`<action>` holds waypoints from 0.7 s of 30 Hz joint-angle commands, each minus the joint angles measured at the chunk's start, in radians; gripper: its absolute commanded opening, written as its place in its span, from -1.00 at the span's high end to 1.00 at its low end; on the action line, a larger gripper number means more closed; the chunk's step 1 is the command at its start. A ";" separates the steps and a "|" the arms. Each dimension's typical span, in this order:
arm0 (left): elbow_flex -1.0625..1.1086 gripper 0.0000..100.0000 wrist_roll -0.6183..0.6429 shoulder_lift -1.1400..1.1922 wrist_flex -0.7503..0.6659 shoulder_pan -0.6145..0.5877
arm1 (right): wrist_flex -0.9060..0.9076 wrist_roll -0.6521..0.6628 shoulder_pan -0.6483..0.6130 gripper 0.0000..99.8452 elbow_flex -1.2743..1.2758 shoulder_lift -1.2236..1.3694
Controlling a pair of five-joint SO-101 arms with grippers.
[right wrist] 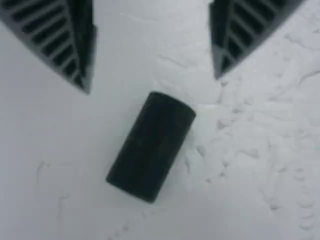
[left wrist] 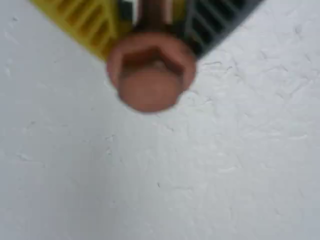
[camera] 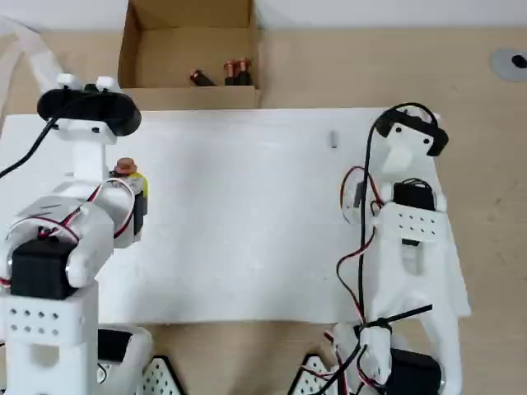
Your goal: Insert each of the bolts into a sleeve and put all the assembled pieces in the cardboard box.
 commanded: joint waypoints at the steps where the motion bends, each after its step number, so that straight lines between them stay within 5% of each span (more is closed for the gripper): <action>1: -0.008 0.99 0.008 -0.036 0.018 0.009 | -0.015 -0.041 0.018 0.61 -0.001 -0.042; 10: -0.008 0.99 0.008 -0.039 0.058 0.009 | -0.014 -0.104 0.061 0.61 -0.005 -0.012; 21: -0.008 0.99 0.008 -0.039 0.058 0.008 | -0.012 -0.176 0.053 0.61 -0.159 0.361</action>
